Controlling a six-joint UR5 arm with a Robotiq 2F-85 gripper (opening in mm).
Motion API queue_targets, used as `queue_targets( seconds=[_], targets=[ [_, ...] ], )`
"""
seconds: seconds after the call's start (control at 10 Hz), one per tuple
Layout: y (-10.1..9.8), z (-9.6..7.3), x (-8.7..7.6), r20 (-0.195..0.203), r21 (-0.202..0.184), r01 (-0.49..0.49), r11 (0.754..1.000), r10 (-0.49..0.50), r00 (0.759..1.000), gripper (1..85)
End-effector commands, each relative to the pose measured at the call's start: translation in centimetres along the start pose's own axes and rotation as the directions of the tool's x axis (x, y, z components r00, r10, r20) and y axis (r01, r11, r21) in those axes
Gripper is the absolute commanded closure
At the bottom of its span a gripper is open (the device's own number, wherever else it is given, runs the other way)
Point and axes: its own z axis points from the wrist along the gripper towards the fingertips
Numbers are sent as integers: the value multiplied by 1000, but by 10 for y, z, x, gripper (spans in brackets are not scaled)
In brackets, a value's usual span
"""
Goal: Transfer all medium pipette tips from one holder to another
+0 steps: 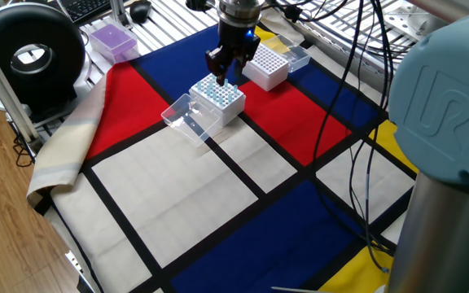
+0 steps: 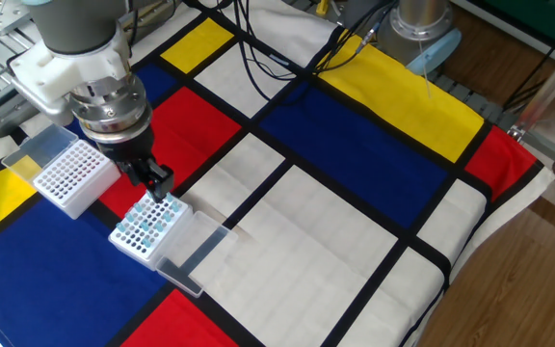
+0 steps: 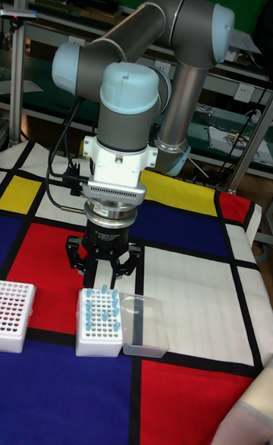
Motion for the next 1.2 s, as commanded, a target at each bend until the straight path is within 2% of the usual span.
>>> queue_targets(
  seconds=[0.0,0.3,0.7,1.1],
  targets=[
    [-2,8,1,-3,-6,13,1000,-13,1000,363],
    [-6,19,7,5,-14,22,1000,-22,1000,367],
    [-17,16,18,17,-12,39,999,-39,999,367],
    [-12,20,18,10,-25,70,997,-70,997,367]
  ],
)
